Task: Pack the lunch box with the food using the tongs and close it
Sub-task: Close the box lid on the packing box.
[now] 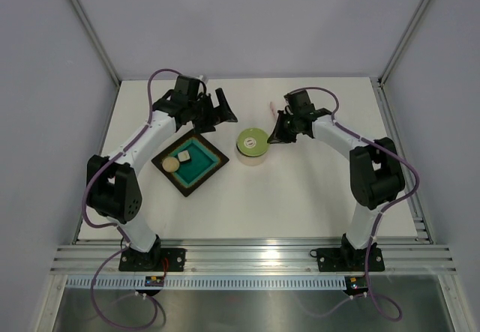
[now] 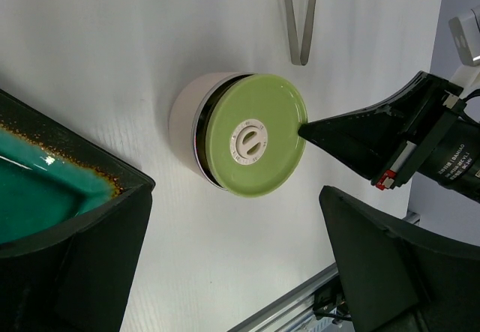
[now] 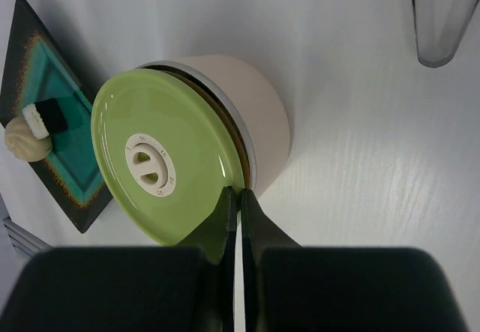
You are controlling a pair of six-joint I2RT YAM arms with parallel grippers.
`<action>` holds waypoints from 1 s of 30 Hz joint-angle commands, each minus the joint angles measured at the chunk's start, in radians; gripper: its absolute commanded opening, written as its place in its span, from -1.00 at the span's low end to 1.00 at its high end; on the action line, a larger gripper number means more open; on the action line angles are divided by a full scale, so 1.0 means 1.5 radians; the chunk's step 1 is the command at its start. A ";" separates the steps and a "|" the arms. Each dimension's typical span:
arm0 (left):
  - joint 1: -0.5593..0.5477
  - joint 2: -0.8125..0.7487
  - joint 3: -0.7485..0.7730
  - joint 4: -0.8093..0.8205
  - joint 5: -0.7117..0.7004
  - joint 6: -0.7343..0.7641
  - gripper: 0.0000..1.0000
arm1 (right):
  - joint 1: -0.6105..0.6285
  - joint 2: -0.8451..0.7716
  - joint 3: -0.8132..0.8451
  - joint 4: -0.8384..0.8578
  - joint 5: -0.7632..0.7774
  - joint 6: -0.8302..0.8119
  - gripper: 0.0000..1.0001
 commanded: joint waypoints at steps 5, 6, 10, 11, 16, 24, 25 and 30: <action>-0.006 0.010 0.023 0.011 0.023 0.015 0.98 | 0.027 0.011 0.047 0.000 -0.002 -0.008 -1.00; -0.006 0.010 0.022 0.012 0.026 0.014 0.98 | 0.026 0.012 0.046 0.000 0.000 -0.009 -1.00; -0.007 0.008 0.016 0.020 0.035 0.011 0.98 | 0.026 0.017 0.036 0.004 0.003 -0.006 -1.00; -0.007 0.008 0.015 0.022 0.038 0.008 0.98 | 0.027 0.018 0.033 0.005 0.006 -0.004 -1.00; -0.014 0.016 0.018 0.031 0.057 0.000 0.98 | 0.027 0.003 0.020 0.007 0.030 -0.002 -1.00; -0.030 0.035 0.038 0.023 0.061 -0.001 0.98 | 0.026 -0.005 0.017 -0.005 0.065 -0.006 -1.00; -0.031 0.036 0.041 0.021 0.061 0.000 0.98 | 0.026 -0.004 0.016 -0.005 0.065 -0.005 -1.00; -0.040 0.042 0.037 0.023 0.061 -0.002 0.98 | 0.027 -0.003 0.008 -0.003 0.070 -0.006 -1.00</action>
